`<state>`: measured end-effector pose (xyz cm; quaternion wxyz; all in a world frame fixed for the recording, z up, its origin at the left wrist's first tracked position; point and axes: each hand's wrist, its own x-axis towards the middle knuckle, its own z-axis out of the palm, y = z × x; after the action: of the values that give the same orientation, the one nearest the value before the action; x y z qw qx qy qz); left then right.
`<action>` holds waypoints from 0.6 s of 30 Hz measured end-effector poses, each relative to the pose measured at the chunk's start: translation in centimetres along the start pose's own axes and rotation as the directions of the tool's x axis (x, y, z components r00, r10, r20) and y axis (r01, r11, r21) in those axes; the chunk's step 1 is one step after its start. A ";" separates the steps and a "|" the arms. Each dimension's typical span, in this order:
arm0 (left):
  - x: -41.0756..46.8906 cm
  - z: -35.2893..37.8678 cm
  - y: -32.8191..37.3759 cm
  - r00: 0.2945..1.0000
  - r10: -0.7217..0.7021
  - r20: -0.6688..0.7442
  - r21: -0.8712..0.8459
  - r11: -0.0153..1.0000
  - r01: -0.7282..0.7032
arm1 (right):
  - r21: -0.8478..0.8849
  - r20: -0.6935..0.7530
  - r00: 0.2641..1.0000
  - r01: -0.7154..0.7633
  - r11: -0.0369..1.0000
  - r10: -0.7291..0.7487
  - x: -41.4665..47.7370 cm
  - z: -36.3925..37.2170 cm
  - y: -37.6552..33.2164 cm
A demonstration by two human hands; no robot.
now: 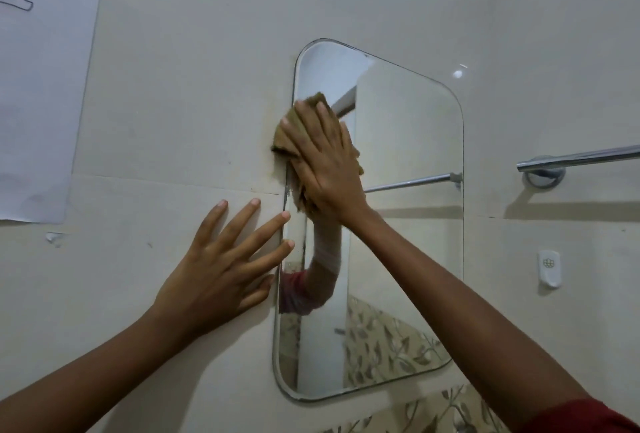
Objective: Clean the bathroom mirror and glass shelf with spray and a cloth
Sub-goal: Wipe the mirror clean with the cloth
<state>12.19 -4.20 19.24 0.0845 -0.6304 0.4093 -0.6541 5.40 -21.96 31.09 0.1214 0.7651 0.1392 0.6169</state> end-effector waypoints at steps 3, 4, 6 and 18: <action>0.0 -0.1 0.0 1.000 0.001 -0.005 -0.011 1.000 -0.001 | -0.020 -0.016 0.999 -0.044 0.999 0.044 -2.3 -0.7 2.7; 0.0 -0.1 0.0 1.000 -0.001 -0.007 -0.011 1.000 0.001 | -0.009 -0.034 0.993 -0.113 0.994 0.112 -2.0 -1.1 4.0; 0.0 0.0 0.1 1.000 -0.002 -0.009 -0.014 1.000 0.002 | 0.032 -0.087 0.960 -0.266 0.963 0.268 -0.7 -2.3 6.6; 0.0 0.2 0.1 1.000 -0.006 -0.017 -0.014 1.000 0.006 | 0.311 -0.326 0.413 -0.803 0.509 0.850 -5.0 -5.3 15.6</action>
<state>12.36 -4.30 19.15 0.0747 -0.6268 0.4126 -0.6567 0.24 -38.22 33.24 -0.2738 0.5779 -0.2000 0.7423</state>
